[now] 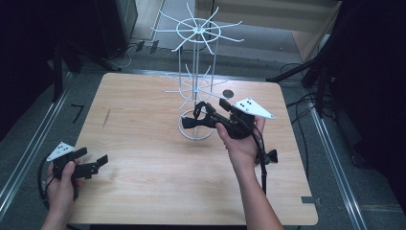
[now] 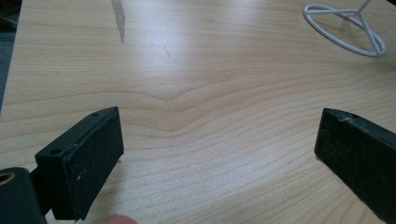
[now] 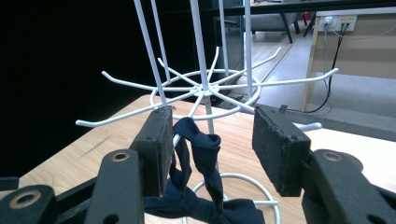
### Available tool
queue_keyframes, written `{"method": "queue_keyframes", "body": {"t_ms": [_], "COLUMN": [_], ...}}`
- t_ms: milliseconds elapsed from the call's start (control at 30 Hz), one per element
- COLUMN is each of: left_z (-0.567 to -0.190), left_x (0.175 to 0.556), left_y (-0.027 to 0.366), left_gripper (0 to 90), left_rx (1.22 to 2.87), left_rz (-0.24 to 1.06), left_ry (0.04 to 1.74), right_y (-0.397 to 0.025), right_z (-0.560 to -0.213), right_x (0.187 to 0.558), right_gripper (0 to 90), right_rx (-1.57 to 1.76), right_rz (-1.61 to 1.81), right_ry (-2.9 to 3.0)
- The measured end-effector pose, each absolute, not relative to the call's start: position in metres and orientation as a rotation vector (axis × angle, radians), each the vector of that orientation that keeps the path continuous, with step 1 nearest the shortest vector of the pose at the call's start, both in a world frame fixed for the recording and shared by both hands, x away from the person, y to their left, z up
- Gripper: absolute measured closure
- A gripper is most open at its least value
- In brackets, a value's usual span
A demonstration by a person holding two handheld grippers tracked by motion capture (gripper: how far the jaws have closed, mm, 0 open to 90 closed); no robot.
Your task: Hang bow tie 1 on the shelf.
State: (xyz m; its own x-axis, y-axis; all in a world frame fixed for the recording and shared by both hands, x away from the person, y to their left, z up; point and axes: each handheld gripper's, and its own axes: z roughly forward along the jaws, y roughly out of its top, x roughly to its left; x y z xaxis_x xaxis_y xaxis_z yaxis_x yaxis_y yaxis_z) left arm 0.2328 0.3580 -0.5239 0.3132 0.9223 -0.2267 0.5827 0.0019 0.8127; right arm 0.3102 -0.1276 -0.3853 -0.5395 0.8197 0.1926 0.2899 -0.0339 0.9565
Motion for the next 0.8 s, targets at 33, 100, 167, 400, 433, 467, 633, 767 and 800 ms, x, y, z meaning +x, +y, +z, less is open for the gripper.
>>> {"method": "queue_keyframes", "body": {"t_ms": [33,100,167,400,433,467,633,767,800], "left_z": [-0.524,-0.524,-0.524,-0.524,-0.524,-0.524,-0.524,-0.524,-0.524], "left_x": [0.233,0.233,0.233,0.233,0.233,0.233,0.233,0.233,0.233], "left_y": [0.358,0.358,0.358,0.358,0.358,0.358,0.358,0.358,0.358], "left_gripper": [1.6,1.6,1.6,1.6,1.6,1.6,1.6,1.6,1.6], "left_rx": [1.688,1.688,1.69,1.691,1.689,1.691,1.688,1.693,1.692], "left_rz": [0.478,0.478,0.479,0.478,0.479,0.479,0.479,0.476,0.476], "left_ry": [1.373,1.374,1.372,1.373,1.373,1.373,1.374,1.373,1.374], "right_y": [-0.129,-0.131,-0.133,-0.144,-0.145,-0.146,-0.152,-0.157,-0.158], "right_z": [-0.385,-0.385,-0.386,-0.388,-0.388,-0.388,-0.39,-0.393,-0.393], "right_x": [0.309,0.307,0.305,0.302,0.302,0.301,0.298,0.295,0.294], "right_gripper": [49.0,48.3,47.1,46.0,46.0,46.0,45.8,45.5,45.4], "right_rx": [1.161,1.158,1.161,1.157,1.151,1.151,1.149,1.145,1.145], "right_rz": [1.608,1.608,1.617,1.625,1.622,1.622,1.624,1.62,1.615], "right_ry": [1.808,1.809,1.804,1.783,1.783,1.783,1.78,1.78,1.777]}}
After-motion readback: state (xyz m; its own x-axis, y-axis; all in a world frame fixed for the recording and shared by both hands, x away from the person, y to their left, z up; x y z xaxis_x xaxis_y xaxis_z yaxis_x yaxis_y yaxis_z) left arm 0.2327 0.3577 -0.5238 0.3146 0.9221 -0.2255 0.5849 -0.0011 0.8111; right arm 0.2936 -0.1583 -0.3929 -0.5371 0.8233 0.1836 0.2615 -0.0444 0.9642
